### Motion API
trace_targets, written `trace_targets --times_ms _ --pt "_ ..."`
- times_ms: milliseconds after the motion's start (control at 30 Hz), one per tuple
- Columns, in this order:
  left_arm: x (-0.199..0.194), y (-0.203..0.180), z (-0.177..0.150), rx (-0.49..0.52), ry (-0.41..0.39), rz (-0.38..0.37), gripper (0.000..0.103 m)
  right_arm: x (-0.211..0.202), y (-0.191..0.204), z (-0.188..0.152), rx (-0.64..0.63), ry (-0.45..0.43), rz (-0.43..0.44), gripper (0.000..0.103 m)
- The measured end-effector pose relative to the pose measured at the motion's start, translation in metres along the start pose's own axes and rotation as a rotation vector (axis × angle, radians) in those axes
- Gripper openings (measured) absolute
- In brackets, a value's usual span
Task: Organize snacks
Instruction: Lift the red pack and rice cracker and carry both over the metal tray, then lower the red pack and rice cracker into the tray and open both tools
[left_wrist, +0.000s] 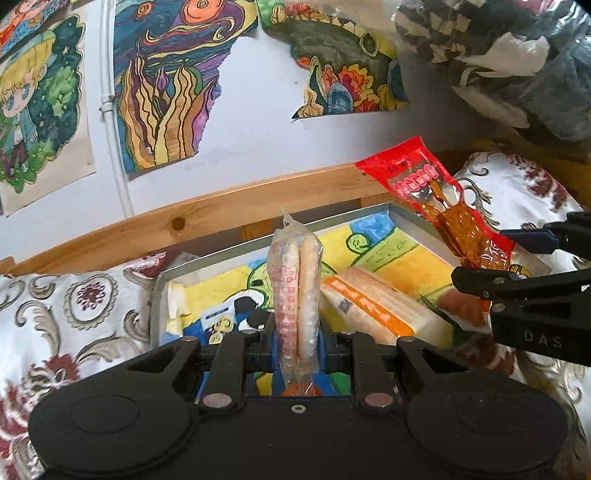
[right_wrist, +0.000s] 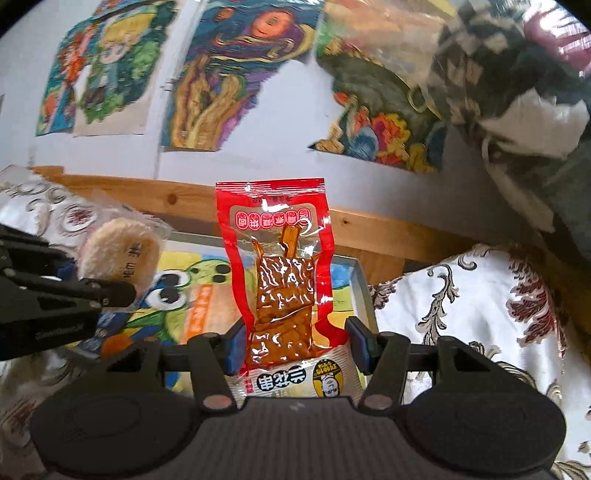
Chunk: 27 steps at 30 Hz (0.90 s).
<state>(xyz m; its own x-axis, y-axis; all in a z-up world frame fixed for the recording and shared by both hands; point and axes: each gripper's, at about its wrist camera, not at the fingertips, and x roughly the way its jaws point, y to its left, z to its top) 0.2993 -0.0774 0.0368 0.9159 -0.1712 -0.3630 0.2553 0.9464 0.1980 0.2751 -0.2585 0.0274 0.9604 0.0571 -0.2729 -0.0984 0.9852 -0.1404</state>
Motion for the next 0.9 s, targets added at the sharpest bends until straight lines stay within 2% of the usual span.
trace_targets --times_ms 367,767,900 --pt "0.036 0.008 0.006 -0.022 0.038 -0.023 0.02 0.039 -0.004 0.001 0.03 0.06 0.0 0.06" --pt "0.049 0.004 0.0 -0.018 0.071 -0.029 0.02 0.048 0.001 -0.006 0.041 0.078 0.005 0.06" --pt "0.055 0.007 0.0 -0.048 0.104 -0.043 0.023 0.05 -0.001 -0.007 0.046 0.084 0.002 0.063"
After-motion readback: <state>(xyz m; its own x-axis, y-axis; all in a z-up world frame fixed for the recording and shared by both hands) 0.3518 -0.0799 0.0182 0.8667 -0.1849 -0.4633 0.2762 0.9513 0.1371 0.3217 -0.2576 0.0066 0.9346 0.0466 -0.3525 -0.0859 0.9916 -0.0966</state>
